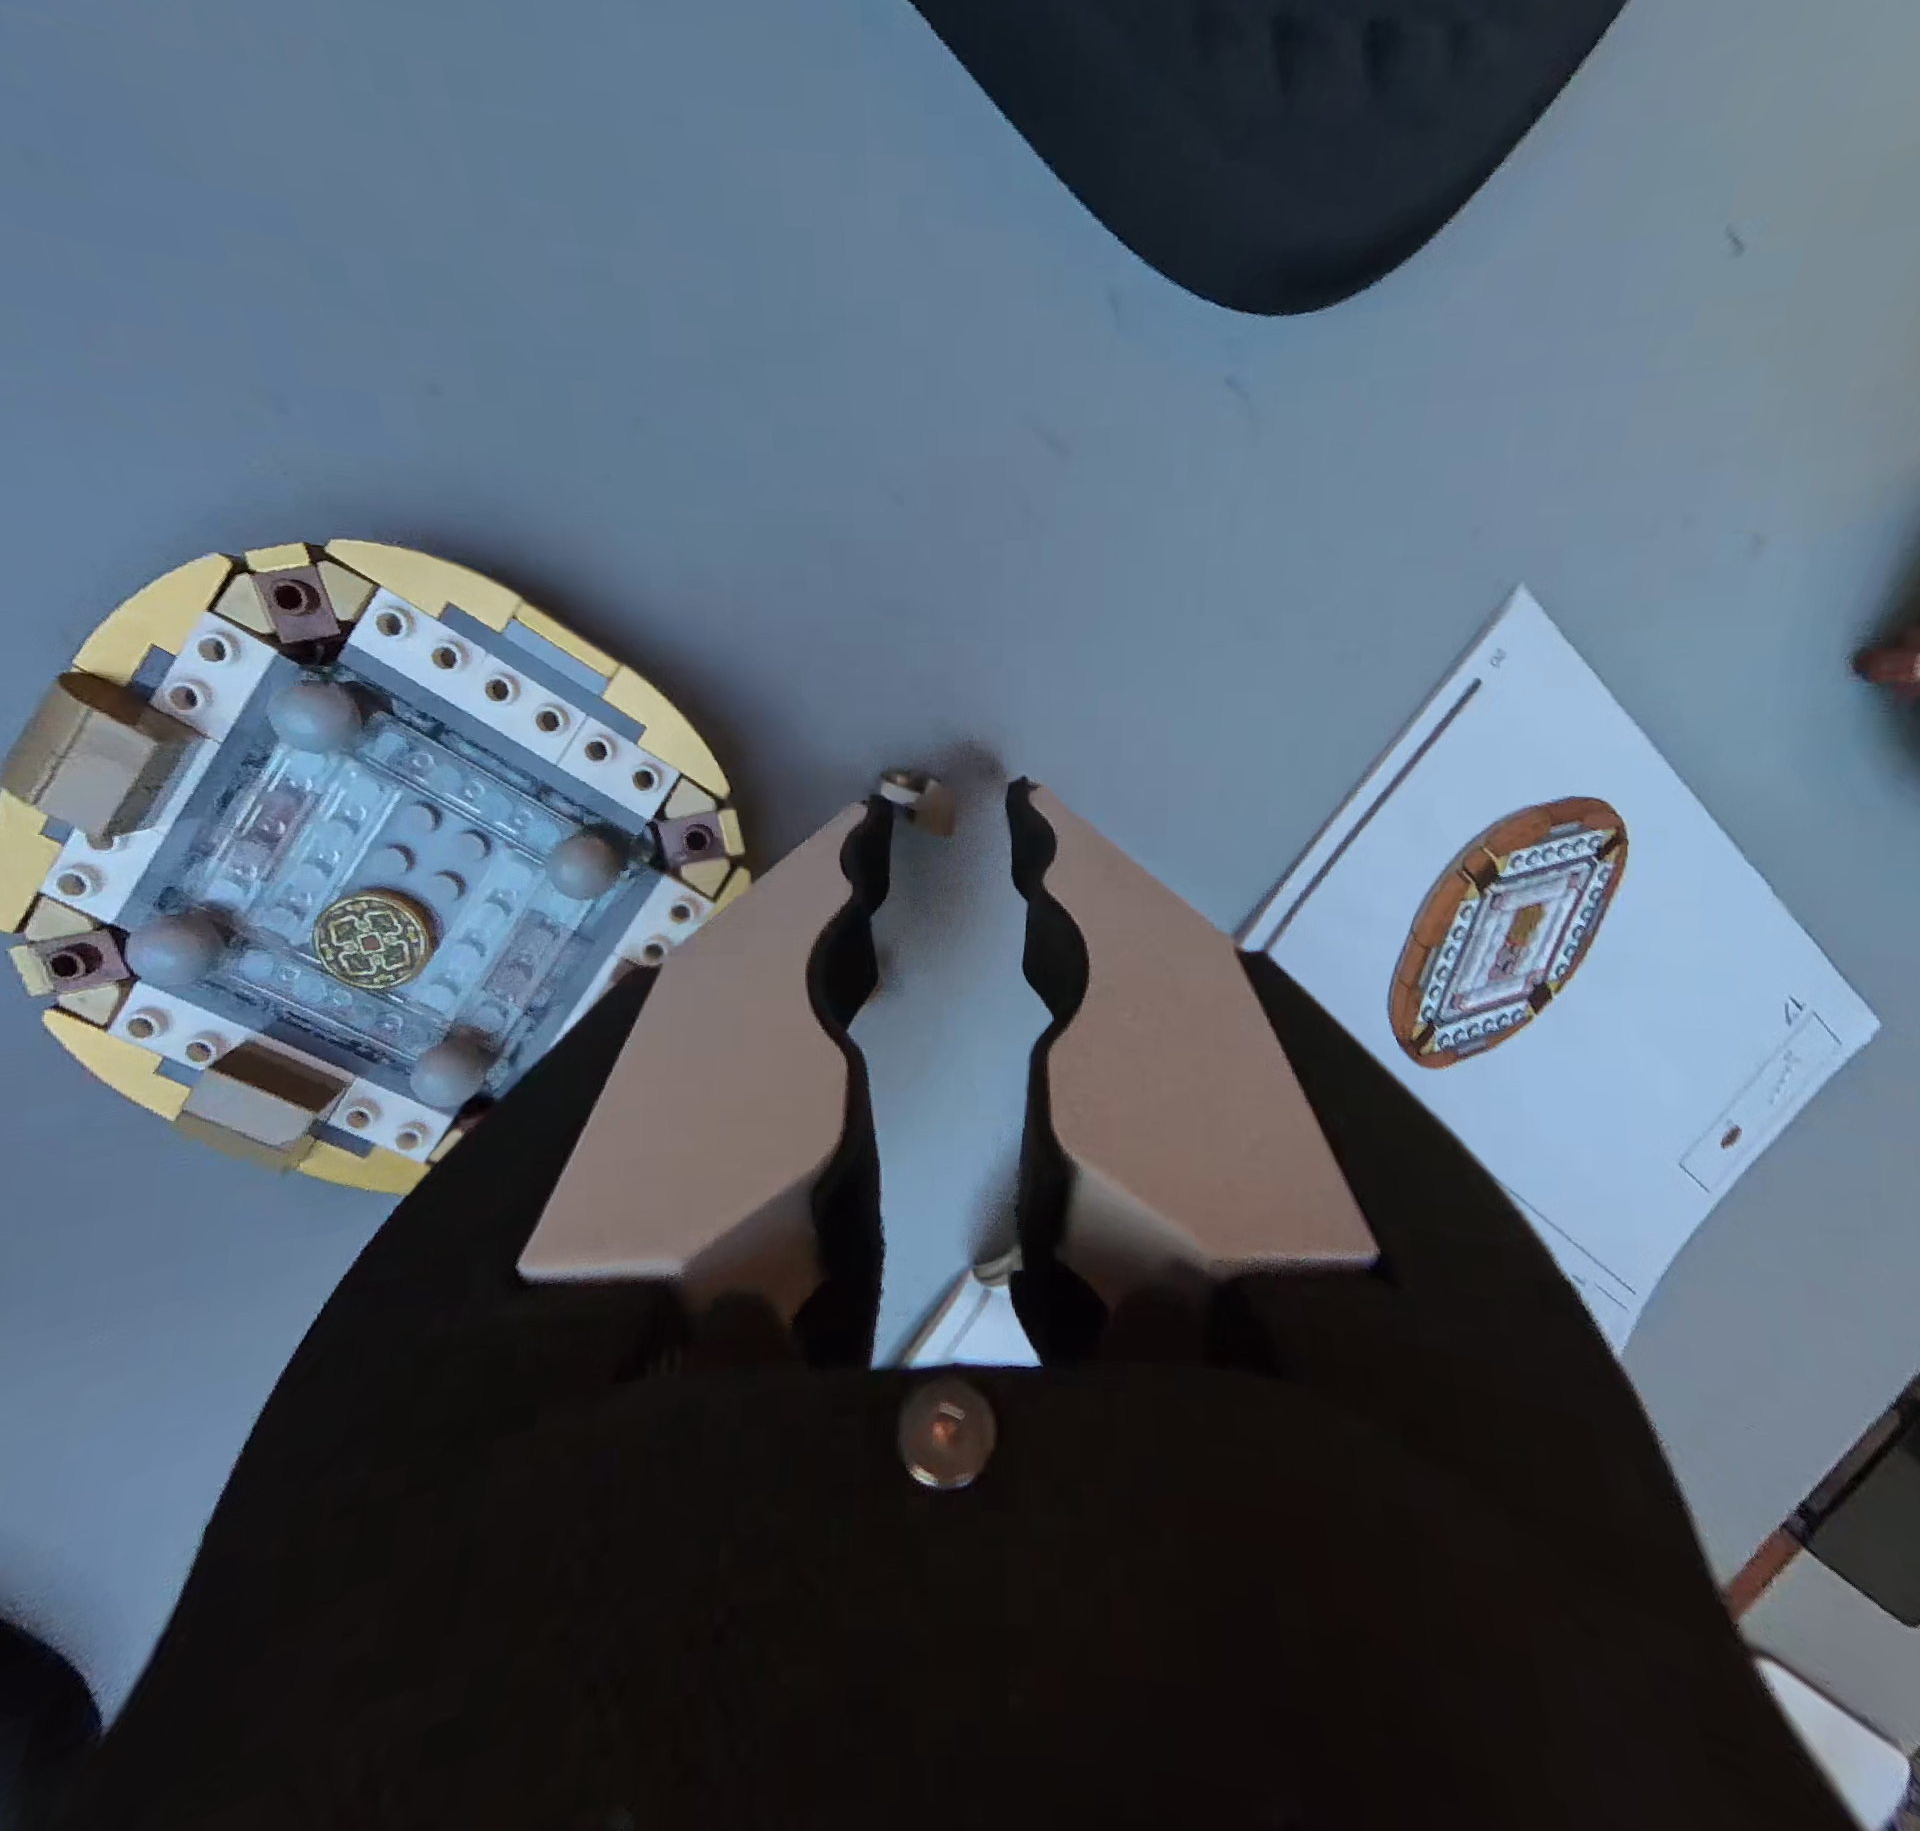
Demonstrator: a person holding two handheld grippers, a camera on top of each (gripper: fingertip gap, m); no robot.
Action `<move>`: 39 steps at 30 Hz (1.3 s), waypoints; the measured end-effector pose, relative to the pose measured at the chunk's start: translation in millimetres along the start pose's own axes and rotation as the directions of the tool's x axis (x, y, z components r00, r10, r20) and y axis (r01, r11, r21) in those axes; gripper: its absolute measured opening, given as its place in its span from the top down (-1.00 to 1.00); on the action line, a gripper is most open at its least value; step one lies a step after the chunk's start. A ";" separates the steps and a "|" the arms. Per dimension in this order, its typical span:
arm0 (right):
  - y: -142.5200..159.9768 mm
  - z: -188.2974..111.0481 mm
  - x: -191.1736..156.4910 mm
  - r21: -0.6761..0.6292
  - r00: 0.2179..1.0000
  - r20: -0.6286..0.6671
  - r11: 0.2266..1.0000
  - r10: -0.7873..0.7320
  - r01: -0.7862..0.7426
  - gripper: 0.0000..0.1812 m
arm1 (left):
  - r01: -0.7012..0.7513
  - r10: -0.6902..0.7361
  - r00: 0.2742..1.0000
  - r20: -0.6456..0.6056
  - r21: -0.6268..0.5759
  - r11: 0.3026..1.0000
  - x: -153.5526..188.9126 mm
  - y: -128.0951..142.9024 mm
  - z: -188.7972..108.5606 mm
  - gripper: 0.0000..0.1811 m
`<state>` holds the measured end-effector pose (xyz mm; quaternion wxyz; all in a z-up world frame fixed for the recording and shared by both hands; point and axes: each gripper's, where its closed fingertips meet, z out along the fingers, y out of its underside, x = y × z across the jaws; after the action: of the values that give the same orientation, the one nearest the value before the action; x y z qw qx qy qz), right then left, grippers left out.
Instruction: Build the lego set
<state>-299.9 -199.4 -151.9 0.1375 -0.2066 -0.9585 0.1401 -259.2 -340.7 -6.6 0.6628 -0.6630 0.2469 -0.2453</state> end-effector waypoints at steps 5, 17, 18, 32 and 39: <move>1.5 2.1 -0.4 -0.042 0.999 0.001 0.998 0.054 -0.054 0.90 | 0.027 -0.027 1.000 0.007 -0.001 1.000 -6.9 2.8 -1.8 0.93; 95.7 -80.2 -27.2 -0.055 0.658 -0.638 0.828 0.400 -0.557 0.90 | 0.043 -0.042 0.984 0.176 -0.003 0.999 -30.9 5.3 -11.8 0.94; 100.0 -80.4 -44.5 -0.033 0.629 -0.643 0.804 0.438 -0.594 0.90 | 0.050 -0.049 0.983 0.175 -0.005 0.999 -30.5 5.7 -11.6 0.94; 62.3 -61.9 -150.9 0.373 0.246 -0.213 0.312 0.945 -0.874 0.66 | 0.110 -0.107 0.988 0.110 -0.023 0.994 -15.9 -5.6 11.9 0.94; 65.7 -68.2 -154.1 0.412 0.284 -0.024 0.268 0.959 -0.871 0.78 | 0.092 -0.086 0.993 0.081 -0.074 0.993 -1.5 -2.4 19.2 0.93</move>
<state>-119.3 -194.4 -142.0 0.1899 -0.7175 -0.5904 0.3173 -247.8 -325.2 -4.3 0.6342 -0.7075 0.2005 -0.2389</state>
